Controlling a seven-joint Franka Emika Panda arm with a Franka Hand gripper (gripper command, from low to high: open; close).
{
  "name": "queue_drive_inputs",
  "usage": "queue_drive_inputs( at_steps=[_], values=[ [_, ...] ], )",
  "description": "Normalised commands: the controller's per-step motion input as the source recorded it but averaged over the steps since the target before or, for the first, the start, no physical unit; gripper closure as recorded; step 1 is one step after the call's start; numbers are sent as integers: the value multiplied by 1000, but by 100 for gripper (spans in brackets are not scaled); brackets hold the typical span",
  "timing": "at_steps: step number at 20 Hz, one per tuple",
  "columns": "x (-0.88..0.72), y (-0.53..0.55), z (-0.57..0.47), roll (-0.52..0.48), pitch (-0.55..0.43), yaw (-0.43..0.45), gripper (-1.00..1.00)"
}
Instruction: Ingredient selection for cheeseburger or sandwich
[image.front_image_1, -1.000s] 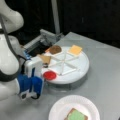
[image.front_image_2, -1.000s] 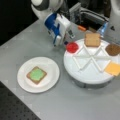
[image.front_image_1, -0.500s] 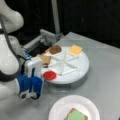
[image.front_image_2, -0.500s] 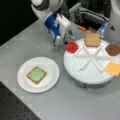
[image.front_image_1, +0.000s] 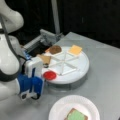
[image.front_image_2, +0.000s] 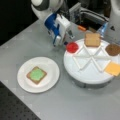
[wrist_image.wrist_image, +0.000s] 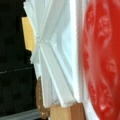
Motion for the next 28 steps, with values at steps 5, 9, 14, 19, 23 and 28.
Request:
queue_drive_inputs(
  at_steps=[5, 9, 14, 19, 23, 28],
  values=[
    [147, -27, -141, 119, -140, -65, -100],
    [157, -16, -132, 121, -138, -57, -100],
    [175, -19, -142, 118, -137, -42, -100],
    [159, -19, -132, 116, -127, -26, -100],
    [149, -16, -114, 120, -122, -23, -100],
    [151, -18, -106, 120, -119, -16, -100]
  ],
)
